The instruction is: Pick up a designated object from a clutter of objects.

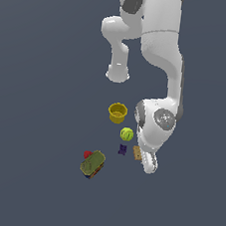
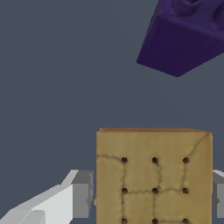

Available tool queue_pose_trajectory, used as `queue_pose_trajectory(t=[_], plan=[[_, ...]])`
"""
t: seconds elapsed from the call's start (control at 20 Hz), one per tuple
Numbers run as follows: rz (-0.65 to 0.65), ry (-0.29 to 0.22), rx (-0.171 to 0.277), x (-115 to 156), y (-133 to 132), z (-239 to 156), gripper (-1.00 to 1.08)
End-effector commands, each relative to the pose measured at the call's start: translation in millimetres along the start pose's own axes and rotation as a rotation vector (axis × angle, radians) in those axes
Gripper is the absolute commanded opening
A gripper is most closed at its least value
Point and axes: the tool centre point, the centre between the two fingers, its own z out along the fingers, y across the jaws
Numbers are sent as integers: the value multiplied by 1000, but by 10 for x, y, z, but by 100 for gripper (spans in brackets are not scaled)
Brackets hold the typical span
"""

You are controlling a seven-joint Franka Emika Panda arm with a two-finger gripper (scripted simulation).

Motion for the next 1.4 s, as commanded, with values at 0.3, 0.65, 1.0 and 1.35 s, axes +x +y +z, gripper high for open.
queue_pose_trajectory(t=[0.3,0.65,1.0,1.35], plan=[[0,0,0,12,10,-13,-100],[0,0,0,135,112,-161,-100],[0,0,0,398,328,-477,-100],[0,-1,-1,784,644,-944,-100]])
